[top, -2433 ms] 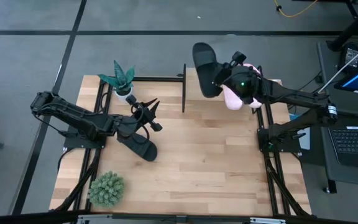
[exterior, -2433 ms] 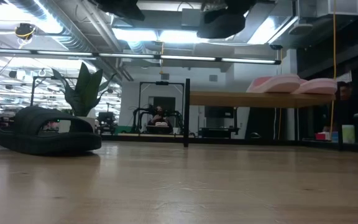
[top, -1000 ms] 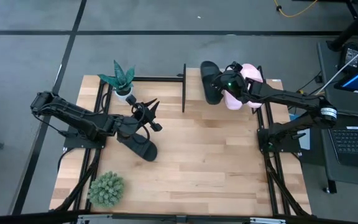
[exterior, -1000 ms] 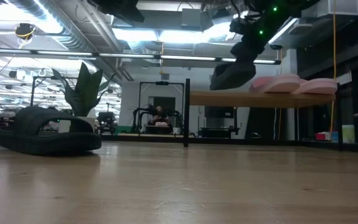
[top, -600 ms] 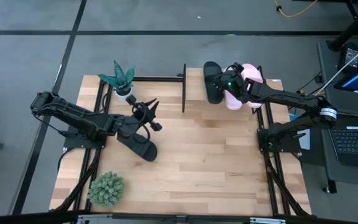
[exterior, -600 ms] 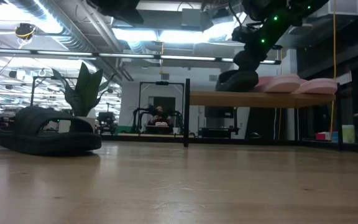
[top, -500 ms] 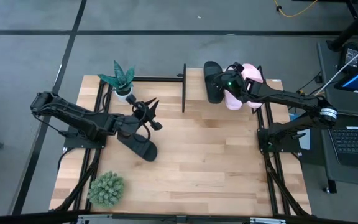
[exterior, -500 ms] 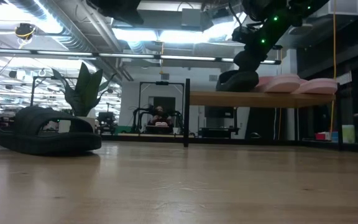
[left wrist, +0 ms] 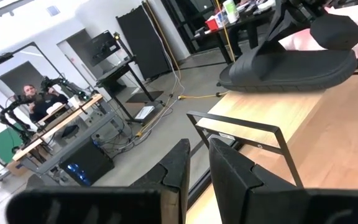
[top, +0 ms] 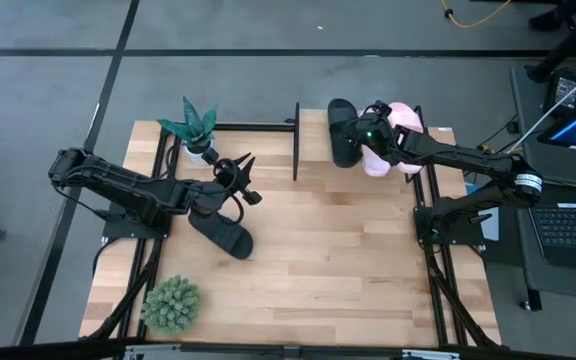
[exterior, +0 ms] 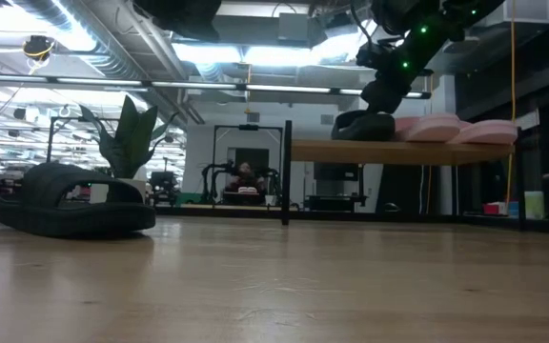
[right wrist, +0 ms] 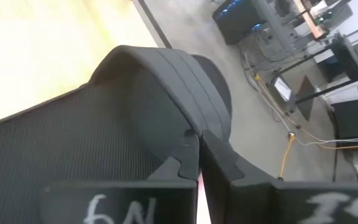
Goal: Pick and place slides into the shelf
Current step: Put the top black slide on the shelf
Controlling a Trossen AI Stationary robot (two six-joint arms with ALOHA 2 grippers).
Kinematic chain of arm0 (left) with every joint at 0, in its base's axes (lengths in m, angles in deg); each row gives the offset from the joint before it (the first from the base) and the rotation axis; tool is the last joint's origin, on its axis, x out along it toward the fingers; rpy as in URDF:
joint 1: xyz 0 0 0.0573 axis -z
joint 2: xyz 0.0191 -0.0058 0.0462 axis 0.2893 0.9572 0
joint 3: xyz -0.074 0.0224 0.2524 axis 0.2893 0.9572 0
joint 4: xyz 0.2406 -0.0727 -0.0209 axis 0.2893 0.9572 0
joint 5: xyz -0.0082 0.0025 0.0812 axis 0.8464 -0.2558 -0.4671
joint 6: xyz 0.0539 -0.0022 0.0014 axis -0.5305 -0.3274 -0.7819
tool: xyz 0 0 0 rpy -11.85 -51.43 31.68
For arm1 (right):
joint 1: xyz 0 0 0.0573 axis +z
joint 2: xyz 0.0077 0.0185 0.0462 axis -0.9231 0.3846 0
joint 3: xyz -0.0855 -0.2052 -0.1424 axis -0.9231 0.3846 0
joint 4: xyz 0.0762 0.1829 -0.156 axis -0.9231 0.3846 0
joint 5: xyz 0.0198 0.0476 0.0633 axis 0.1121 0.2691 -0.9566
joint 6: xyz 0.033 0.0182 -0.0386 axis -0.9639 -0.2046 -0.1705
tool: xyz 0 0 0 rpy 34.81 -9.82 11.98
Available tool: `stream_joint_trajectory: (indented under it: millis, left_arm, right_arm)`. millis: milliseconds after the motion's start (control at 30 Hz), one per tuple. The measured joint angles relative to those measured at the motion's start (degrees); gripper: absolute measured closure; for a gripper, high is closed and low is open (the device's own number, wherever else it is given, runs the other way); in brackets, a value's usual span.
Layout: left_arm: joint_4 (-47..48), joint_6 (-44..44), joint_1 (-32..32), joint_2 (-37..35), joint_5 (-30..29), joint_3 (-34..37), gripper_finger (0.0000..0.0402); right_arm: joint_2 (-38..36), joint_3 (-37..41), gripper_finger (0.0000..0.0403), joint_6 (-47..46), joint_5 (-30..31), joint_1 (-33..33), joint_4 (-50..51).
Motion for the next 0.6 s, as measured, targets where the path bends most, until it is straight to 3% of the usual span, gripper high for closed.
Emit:
stream_joint_trajectory:
  millis: [600]
  left_arm:
    - [1.27, 1.44, 0.02, 0.0, 0.0, 0.0, 0.0349]
  right_arm:
    - [-0.01, 0.0, 0.0397, -3.81, -0.53, 0.02, 2.15]
